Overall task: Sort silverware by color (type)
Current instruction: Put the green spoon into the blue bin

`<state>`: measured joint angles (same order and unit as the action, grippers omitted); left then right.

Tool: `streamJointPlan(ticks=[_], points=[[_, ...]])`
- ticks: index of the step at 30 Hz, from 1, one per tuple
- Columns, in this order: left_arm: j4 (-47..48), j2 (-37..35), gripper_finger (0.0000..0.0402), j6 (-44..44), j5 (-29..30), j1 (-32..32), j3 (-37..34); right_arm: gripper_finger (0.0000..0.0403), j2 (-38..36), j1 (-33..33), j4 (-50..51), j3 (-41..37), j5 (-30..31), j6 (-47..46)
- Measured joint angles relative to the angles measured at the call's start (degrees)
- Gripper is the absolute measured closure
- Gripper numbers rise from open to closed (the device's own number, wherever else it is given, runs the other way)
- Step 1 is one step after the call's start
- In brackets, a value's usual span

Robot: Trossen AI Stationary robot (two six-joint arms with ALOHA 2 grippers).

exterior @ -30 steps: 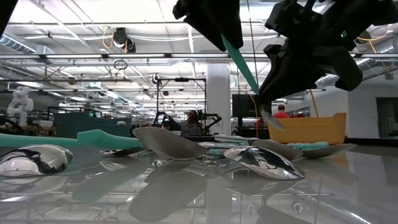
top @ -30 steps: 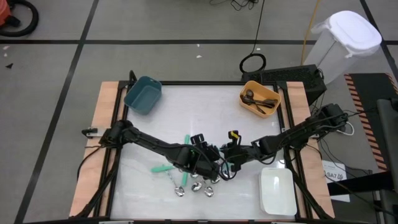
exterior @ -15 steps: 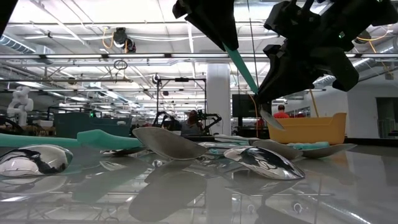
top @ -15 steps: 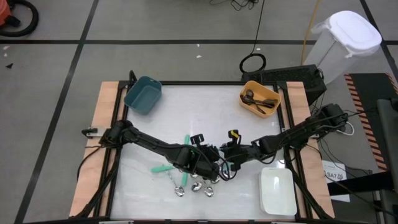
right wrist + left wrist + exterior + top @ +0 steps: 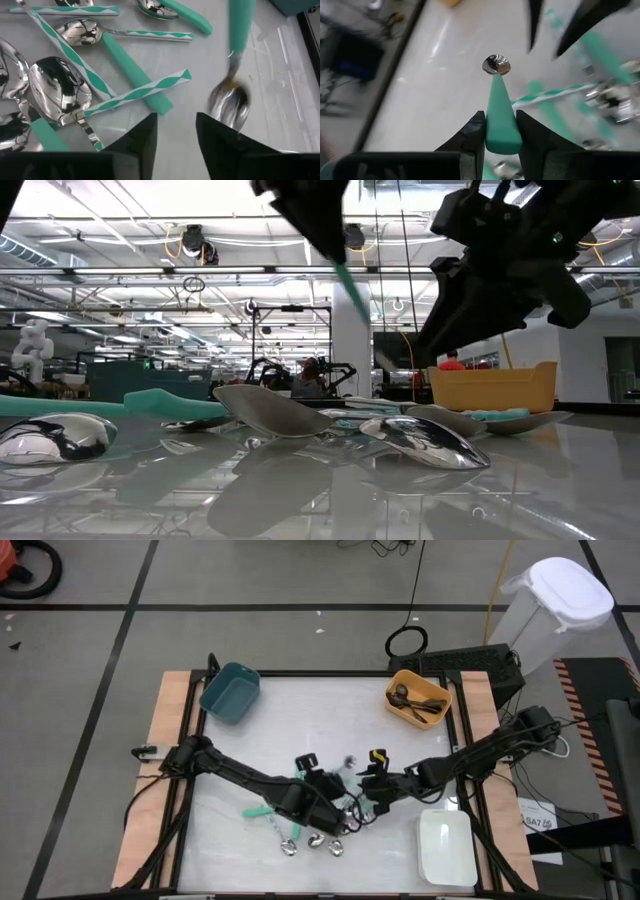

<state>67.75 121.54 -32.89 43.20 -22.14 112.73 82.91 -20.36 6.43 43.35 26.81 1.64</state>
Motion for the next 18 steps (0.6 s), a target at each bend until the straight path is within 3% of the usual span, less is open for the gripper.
streamJointPlan(ticks=[6, 14, 18], points=[[10.27, -0.63, 0.0321, -7.08, 3.48, -0.50, -0.02, 0.0242, -3.46, 0.00, 4.73, 0.00, 0.19, -1.20], [21.59, -5.34, 0.0321, -14.19, 10.36, -0.43, -0.04, 0.0247, -8.79, -0.02, 10.52, 0.00, 0.17, -1.22], [22.11, -8.90, 0.0321, -12.72, 11.57, -0.50, -0.13, 0.0247, -10.53, -0.02, 10.76, 0.00, 0.17, -1.10]])
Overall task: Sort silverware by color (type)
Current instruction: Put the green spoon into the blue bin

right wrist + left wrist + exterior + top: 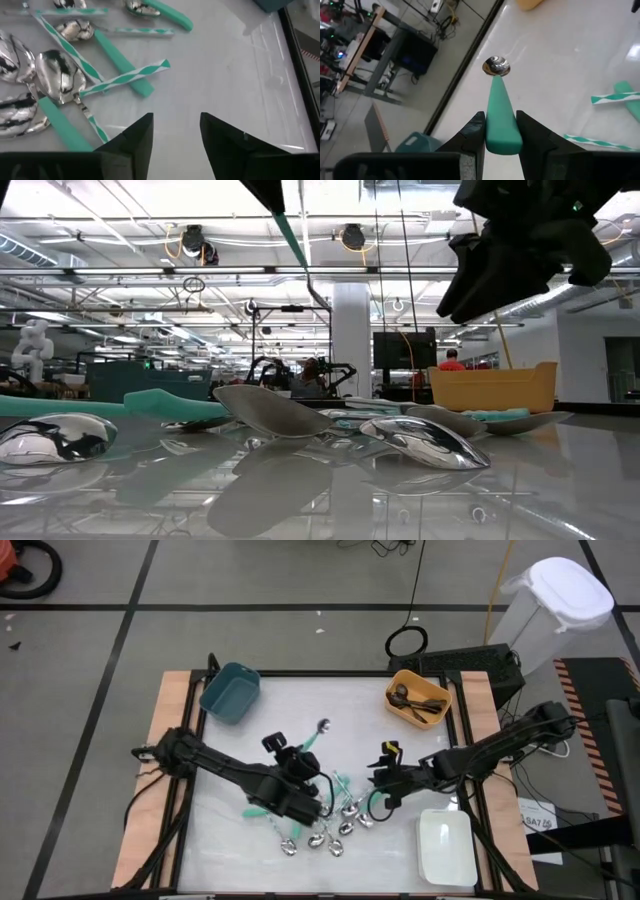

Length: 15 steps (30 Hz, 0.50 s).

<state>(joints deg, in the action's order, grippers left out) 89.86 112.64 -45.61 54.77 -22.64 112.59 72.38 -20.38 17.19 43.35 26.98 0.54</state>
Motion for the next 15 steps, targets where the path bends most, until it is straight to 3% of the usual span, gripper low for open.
streamJointPlan(ticks=[5, 15], points=[[0.01, -6.74, 0.0321, 1.03, 1.54, 0.07, -5.35, 0.0247, -0.61, 0.00, 0.28, 0.00, -0.08, 0.14], [-8.11, -31.46, 0.0321, -9.51, 2.30, 2.14, -35.45, 0.0247, -0.61, 0.00, 1.14, 0.00, -0.20, -0.13]])
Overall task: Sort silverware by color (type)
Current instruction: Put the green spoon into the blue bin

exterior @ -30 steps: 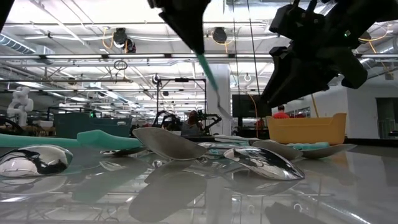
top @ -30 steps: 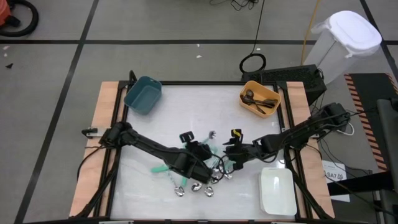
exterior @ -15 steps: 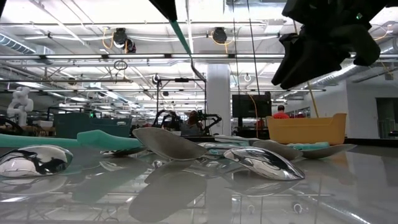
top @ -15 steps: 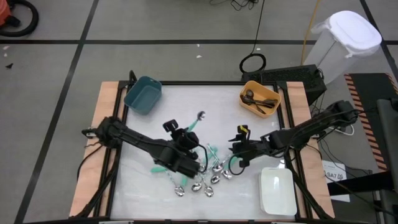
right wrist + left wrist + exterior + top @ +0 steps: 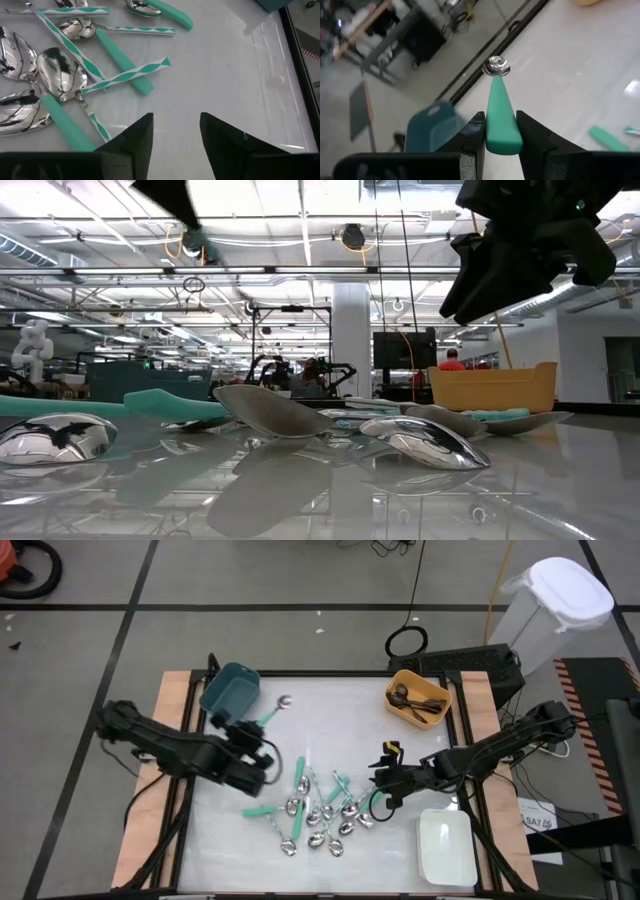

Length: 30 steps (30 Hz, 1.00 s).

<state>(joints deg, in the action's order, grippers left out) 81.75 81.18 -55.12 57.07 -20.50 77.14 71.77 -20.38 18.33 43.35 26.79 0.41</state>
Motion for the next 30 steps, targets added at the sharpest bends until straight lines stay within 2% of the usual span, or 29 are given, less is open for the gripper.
streamJointPlan(ticks=[6, 11, 17, 22, 25, 27, 30], points=[[0.79, -11.17, 0.0321, -10.86, -0.10, 4.69, -12.89, 0.0247, 0.02, 0.02, -0.43, 0.00, 0.04, 1.31], [1.04, -17.28, 0.0321, -11.16, -0.47, 10.52, -19.98, 0.0247, 0.02, 0.02, -2.27, 0.00, 0.11, 4.35], [-4.88, -21.60, 0.0321, -1.09, -4.36, 18.35, -25.14, 0.0247, 0.02, 0.02, -5.22, 0.00, 0.15, 8.20], [-15.08, -25.26, 0.0321, 12.96, -6.81, 26.17, -29.03, 0.0247, 0.02, 0.02, -5.22, 0.00, 0.07, 8.63], [-24.20, -28.78, 0.0321, 21.69, -11.40, 31.06, -31.82, 0.0247, 0.02, 0.02, -5.05, 0.00, 0.04, 8.38], [-29.14, -30.84, 0.0321, 26.21, -13.62, 34.06, -33.72, 0.0247, 0.02, 0.02, -4.50, 0.00, 0.02, 8.29], [-31.77, -32.41, 0.0321, 30.28, -15.72, 38.59, -35.30, 0.0247, 0.02, 0.02, -3.46, 0.00, 0.02, 8.21]])
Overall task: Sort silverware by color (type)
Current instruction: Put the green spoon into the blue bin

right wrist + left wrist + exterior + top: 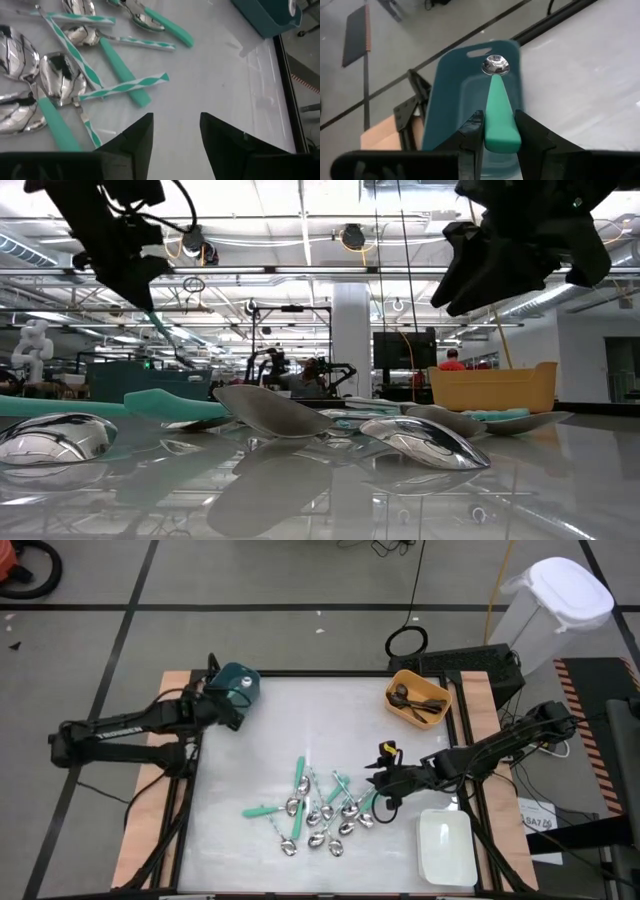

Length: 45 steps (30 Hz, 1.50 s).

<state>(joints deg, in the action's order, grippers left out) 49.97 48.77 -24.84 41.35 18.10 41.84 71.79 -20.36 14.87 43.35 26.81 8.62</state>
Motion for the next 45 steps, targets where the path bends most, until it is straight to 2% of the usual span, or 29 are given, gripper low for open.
streamJointPlan(ticks=[8, 12, 22, 37, 40, 45], points=[[-0.68, 1.50, 0.0321, 5.38, -5.99, 9.84, -0.76, 0.0247, 0.02, 0.00, 0.85, 0.00, -0.02, -0.55], [-1.46, 3.68, 0.0304, 7.52, -7.27, 12.73, -0.78, 0.0247, 0.02, 0.02, 0.85, 0.00, -0.02, -0.59], [-9.30, 9.92, 0.0291, 10.08, -9.42, 13.89, -0.78, 0.0247, 0.02, 0.02, 1.27, 0.00, -0.06, -1.51], [-1.81, 13.51, 0.0288, 0.86, -9.51, 16.93, -0.78, 0.0247, 0.02, 0.02, 4.33, 0.00, -0.07, -3.67], [0.09, 13.49, 0.0268, -0.32, -9.87, 17.23, -0.78, 0.0247, 0.02, 0.02, 4.33, 0.00, -0.07, -4.03], [0.35, 13.49, 0.0187, -0.38, -9.02, 17.13, -0.78, 0.0247, 0.02, 0.02, 4.29, 0.00, -0.07, -4.31]])
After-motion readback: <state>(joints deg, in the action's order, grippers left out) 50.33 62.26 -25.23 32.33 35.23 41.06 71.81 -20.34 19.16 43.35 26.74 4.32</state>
